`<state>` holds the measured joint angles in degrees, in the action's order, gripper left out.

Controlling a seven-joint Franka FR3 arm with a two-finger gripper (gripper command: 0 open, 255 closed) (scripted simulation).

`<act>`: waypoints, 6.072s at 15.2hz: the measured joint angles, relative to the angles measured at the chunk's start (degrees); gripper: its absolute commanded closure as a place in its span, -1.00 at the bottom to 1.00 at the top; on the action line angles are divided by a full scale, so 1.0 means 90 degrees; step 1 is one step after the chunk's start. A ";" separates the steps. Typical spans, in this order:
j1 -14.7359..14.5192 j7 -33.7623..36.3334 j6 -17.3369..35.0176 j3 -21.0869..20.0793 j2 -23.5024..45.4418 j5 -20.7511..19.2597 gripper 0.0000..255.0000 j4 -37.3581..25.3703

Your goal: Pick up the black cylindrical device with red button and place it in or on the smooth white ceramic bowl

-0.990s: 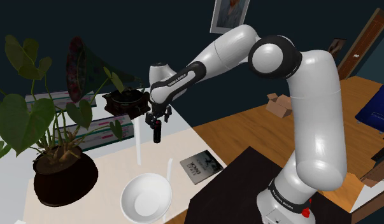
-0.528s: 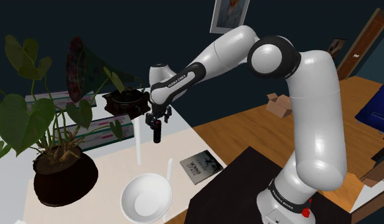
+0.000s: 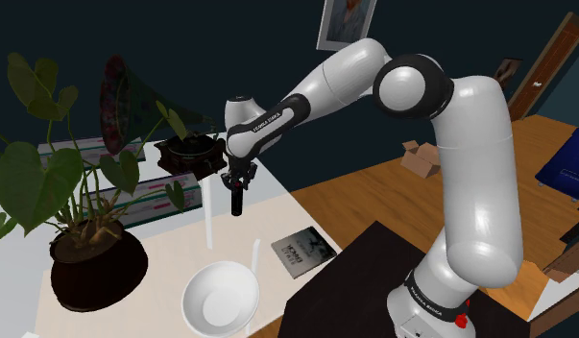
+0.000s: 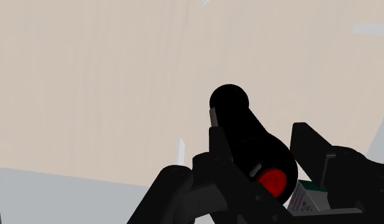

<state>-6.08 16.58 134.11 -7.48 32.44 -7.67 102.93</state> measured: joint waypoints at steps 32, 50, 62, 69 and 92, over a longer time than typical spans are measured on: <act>-0.0036 0.0016 -0.1702 -0.0222 -0.1542 0.0284 1.00 -0.0157; -0.0525 0.0994 -0.0559 -0.0534 -0.1850 0.0251 -1.00 0.1244; -0.0570 0.1075 0.0952 -0.0179 0.0521 -0.0134 -1.00 0.0216; -0.0586 0.1063 0.1361 -0.0070 0.1222 -0.0214 -1.00 -0.0102; -0.0588 0.1066 0.1355 -0.0073 0.1198 -0.0213 1.00 -0.0086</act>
<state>-11.37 26.18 146.30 -8.13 43.22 -9.59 102.16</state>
